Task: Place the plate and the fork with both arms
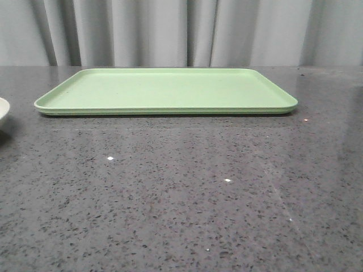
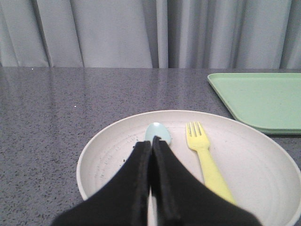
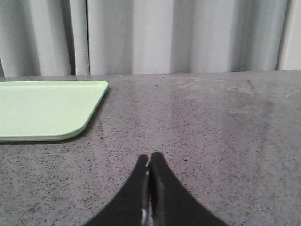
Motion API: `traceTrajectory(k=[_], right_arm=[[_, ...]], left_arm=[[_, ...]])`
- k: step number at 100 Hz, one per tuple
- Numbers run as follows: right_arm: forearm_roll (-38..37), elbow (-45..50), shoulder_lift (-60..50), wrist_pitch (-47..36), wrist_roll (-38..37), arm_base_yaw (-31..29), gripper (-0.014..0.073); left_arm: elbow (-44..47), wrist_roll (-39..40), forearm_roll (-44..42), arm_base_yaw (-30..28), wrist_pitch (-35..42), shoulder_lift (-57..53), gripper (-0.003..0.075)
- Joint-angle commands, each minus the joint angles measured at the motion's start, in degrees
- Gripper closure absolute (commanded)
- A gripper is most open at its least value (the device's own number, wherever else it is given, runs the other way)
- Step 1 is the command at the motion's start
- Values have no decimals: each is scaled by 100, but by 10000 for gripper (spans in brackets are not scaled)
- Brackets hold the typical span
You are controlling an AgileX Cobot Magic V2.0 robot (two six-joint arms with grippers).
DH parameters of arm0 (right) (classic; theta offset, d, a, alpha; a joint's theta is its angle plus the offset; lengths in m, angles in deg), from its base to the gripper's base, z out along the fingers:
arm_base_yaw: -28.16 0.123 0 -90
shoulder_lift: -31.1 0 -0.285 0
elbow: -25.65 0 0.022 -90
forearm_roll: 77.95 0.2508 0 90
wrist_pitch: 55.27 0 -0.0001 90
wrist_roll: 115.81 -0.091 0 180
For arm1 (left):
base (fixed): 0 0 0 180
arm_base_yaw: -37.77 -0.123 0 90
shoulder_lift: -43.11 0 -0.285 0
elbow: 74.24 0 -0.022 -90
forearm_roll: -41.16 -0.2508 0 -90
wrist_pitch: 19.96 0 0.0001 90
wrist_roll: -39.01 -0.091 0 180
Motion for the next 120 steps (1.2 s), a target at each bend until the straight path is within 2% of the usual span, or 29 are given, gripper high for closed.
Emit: traceTrajectory(k=[1, 80, 91, 108, 120], right_arm=[[-40, -37, -137, -492, 25, -35, 660], [-45, -37, -137, -573, 25, -34, 660], [-45, -37, -137, -563, 25, -34, 660], [-45, -112, -127, -510, 25, -34, 660], [-45, -375, -121, -190, 25, -34, 660]], left_arm=[[71, 59, 3, 22, 476, -175, 741], [71, 59, 3, 22, 497, -175, 741], [71, 59, 63, 22, 698, -175, 741], [-99, 59, 259, 22, 763, -175, 741], [-424, 59, 282, 22, 577, -143, 741]])
